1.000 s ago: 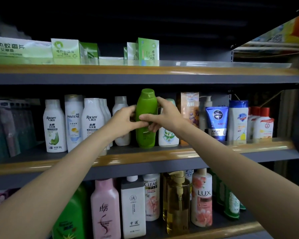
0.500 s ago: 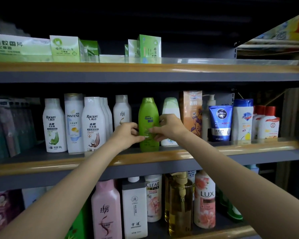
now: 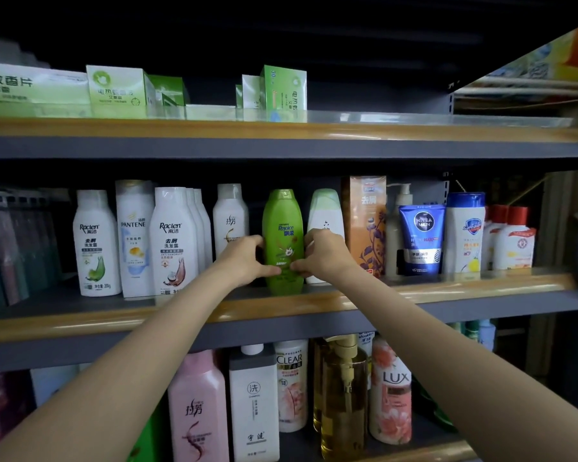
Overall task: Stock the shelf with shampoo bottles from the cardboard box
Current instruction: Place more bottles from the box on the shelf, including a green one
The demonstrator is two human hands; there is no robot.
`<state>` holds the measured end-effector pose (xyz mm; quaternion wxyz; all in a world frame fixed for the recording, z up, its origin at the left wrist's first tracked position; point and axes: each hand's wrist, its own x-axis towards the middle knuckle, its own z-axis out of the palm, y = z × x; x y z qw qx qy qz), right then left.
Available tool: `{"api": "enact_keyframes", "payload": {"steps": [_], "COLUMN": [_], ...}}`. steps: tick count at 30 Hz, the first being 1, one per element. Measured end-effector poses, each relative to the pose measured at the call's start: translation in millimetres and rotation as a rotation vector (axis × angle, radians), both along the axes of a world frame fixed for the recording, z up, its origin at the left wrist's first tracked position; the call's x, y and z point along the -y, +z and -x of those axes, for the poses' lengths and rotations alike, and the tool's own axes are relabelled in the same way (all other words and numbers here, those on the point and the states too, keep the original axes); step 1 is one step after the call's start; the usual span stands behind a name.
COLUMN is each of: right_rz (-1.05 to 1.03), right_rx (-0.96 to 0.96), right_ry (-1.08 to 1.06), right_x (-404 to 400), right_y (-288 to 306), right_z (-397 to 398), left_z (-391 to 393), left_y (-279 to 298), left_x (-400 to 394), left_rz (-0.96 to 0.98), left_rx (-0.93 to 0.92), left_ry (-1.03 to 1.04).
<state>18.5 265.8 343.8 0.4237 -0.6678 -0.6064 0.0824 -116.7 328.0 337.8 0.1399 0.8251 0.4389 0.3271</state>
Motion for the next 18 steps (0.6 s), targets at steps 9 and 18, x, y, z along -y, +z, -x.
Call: {"api": "enact_keyframes", "payload": {"steps": [9,18], "right_rz": [0.028,-0.354], "right_rx": [0.138,0.182], "right_ry": [-0.092,-0.042], "right_x": [-9,57], "right_y": [2,-13], "right_z": [5,-21], "left_z": [-6,-12], "left_y": [1,-17], "left_x": [-8,77], "left_rz": [0.014,-0.756], "left_rx": [-0.004,0.183], "left_ry": [0.051,-0.052]}}
